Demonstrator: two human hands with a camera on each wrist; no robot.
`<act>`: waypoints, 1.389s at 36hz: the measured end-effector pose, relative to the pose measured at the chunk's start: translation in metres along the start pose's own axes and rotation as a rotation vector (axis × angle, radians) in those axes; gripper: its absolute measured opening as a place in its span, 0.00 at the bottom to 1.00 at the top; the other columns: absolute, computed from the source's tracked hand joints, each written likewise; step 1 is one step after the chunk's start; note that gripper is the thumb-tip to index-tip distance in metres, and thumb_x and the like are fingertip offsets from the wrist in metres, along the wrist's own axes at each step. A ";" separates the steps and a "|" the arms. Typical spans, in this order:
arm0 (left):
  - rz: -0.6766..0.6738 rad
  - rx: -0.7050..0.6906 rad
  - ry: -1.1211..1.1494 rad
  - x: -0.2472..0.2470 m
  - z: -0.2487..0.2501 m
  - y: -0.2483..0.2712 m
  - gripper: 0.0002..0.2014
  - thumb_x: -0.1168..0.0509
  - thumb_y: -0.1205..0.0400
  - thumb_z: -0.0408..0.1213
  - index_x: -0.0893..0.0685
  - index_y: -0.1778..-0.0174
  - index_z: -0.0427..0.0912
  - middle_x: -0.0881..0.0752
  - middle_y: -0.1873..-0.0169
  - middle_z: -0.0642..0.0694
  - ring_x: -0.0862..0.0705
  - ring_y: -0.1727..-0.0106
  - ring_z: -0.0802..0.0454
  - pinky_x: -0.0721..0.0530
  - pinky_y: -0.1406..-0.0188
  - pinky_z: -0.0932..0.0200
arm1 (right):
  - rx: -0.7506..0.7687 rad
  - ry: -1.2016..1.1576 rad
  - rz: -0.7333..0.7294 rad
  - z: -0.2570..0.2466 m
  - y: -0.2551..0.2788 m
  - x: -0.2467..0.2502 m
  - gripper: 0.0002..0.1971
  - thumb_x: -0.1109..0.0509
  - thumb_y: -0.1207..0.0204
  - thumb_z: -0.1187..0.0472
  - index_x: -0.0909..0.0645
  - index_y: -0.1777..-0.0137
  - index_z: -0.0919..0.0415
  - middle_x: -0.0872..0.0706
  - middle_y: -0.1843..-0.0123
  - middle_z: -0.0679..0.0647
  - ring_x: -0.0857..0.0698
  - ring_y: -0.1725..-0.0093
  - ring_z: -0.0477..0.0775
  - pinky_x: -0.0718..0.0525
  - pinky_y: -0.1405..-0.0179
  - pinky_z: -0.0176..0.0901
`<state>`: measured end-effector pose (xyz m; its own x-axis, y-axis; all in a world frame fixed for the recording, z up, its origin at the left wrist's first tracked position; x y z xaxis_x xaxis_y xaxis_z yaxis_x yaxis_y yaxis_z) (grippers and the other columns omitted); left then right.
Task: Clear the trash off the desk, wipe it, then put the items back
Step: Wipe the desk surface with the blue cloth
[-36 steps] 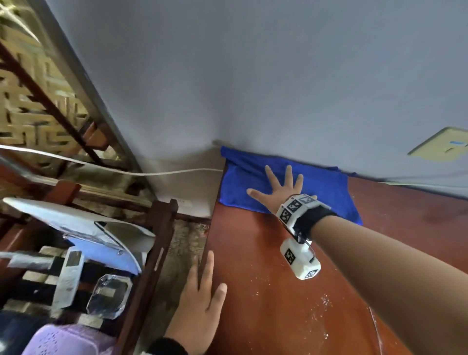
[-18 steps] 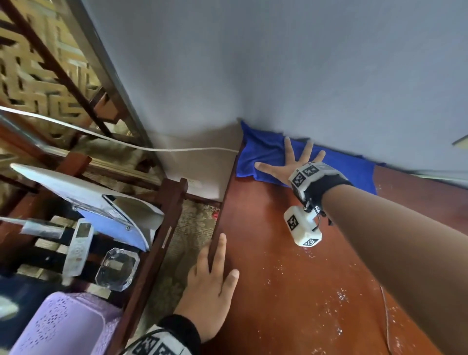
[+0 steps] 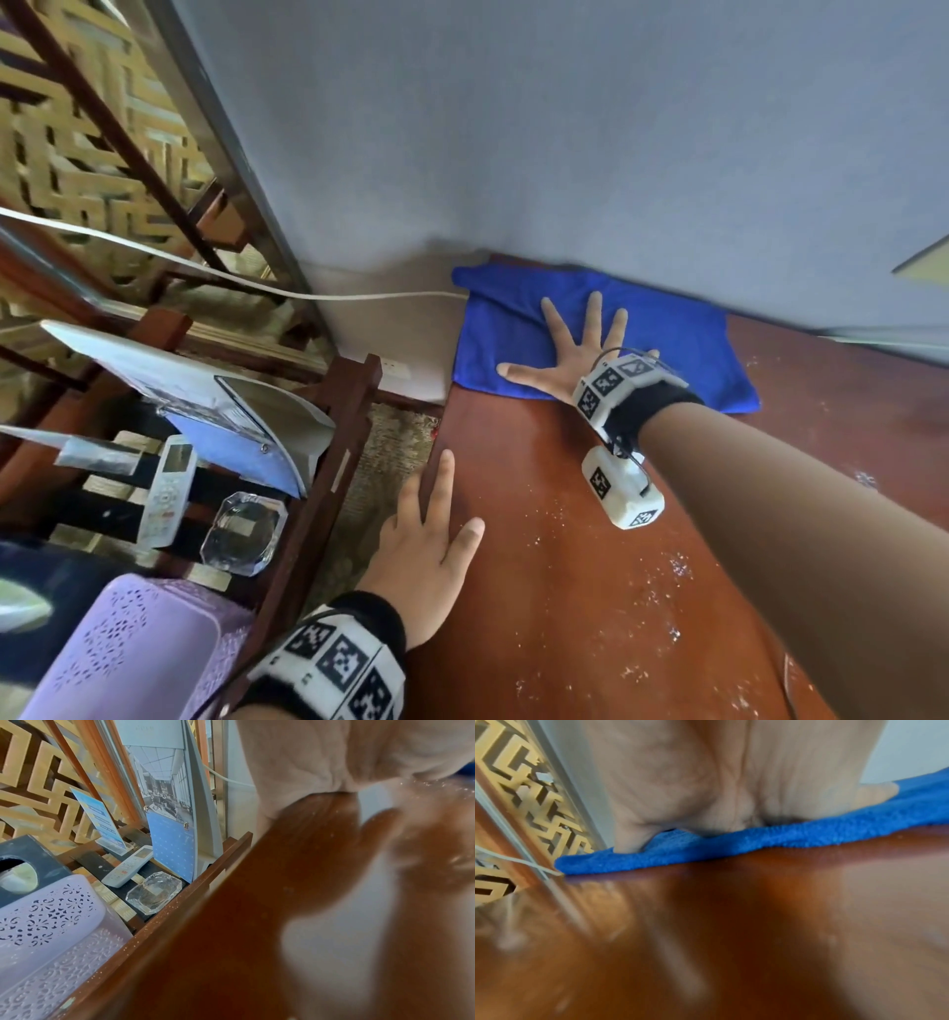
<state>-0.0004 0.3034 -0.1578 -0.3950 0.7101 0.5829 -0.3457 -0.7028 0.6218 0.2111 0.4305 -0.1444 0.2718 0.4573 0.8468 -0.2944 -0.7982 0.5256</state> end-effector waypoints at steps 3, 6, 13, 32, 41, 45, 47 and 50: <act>0.002 0.014 0.008 0.000 0.000 -0.001 0.33 0.57 0.14 0.57 0.73 0.22 0.64 0.62 0.17 0.46 0.45 0.18 0.41 0.42 0.22 0.50 | 0.021 0.021 0.002 -0.002 0.004 -0.004 0.54 0.52 0.50 0.12 0.71 0.25 0.25 0.79 0.20 0.46 0.74 0.21 0.65 0.63 0.34 0.88; 0.012 0.028 -0.004 0.001 0.001 0.000 0.33 0.57 0.14 0.57 0.72 0.21 0.63 0.62 0.17 0.45 0.44 0.18 0.40 0.42 0.23 0.50 | 0.046 0.033 -0.001 -0.003 0.013 -0.008 0.53 0.50 0.48 0.13 0.70 0.24 0.26 0.80 0.20 0.46 0.75 0.21 0.64 0.63 0.33 0.87; 0.009 0.063 0.004 0.001 -0.001 -0.001 0.32 0.57 0.14 0.58 0.71 0.21 0.65 0.60 0.17 0.47 0.40 0.20 0.37 0.39 0.23 0.45 | 0.175 0.065 -0.001 -0.005 0.040 -0.025 0.51 0.46 0.42 0.16 0.68 0.23 0.27 0.80 0.20 0.45 0.78 0.22 0.62 0.69 0.32 0.83; 0.053 0.020 -0.028 0.003 -0.007 -0.008 0.44 0.76 0.24 0.71 0.55 0.16 0.50 0.61 0.17 0.43 0.45 0.18 0.36 0.31 0.27 0.43 | 0.021 -0.049 -0.006 -0.006 0.044 -0.028 0.56 0.48 0.48 0.13 0.72 0.23 0.28 0.79 0.20 0.49 0.76 0.21 0.66 0.65 0.32 0.85; 0.020 0.002 -0.067 -0.003 0.000 -0.002 0.45 0.80 0.37 0.64 0.54 0.20 0.60 0.70 0.18 0.47 0.60 0.17 0.39 0.44 0.21 0.44 | 0.042 -0.024 0.041 -0.020 0.032 -0.019 0.59 0.52 0.56 0.10 0.71 0.24 0.27 0.80 0.20 0.52 0.74 0.21 0.70 0.62 0.36 0.90; 0.065 0.057 0.048 0.002 -0.001 0.001 0.35 0.63 0.19 0.63 0.58 0.16 0.55 0.65 0.17 0.50 0.58 0.16 0.44 0.47 0.20 0.47 | 0.081 -0.004 0.036 -0.019 0.035 -0.025 0.58 0.51 0.54 0.11 0.71 0.24 0.27 0.80 0.20 0.51 0.75 0.22 0.69 0.64 0.35 0.89; 0.058 0.049 -0.004 0.000 -0.003 -0.002 0.43 0.75 0.27 0.65 0.57 0.16 0.50 0.68 0.17 0.47 0.61 0.16 0.42 0.45 0.21 0.46 | 0.109 0.009 0.039 -0.019 0.038 -0.028 0.57 0.49 0.53 0.11 0.71 0.25 0.26 0.80 0.20 0.51 0.76 0.22 0.69 0.65 0.35 0.88; 0.072 0.125 0.038 0.001 -0.010 -0.003 0.32 0.66 0.17 0.61 0.60 0.17 0.53 0.65 0.17 0.46 0.57 0.17 0.40 0.42 0.22 0.45 | 0.145 0.030 0.030 -0.020 0.045 -0.036 0.56 0.48 0.51 0.12 0.71 0.25 0.26 0.80 0.21 0.50 0.77 0.22 0.68 0.65 0.34 0.88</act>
<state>-0.0081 0.3056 -0.1642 -0.4479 0.6539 0.6097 -0.2077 -0.7394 0.6404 0.1695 0.3857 -0.1495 0.2366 0.4421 0.8652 -0.1664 -0.8589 0.4844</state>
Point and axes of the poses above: each hand's wrist, its own y-axis away from the middle knuckle, its own x-axis out of the back of the hand, z = x × y, the point moved 8 cm from there along -y, towards the middle knuckle
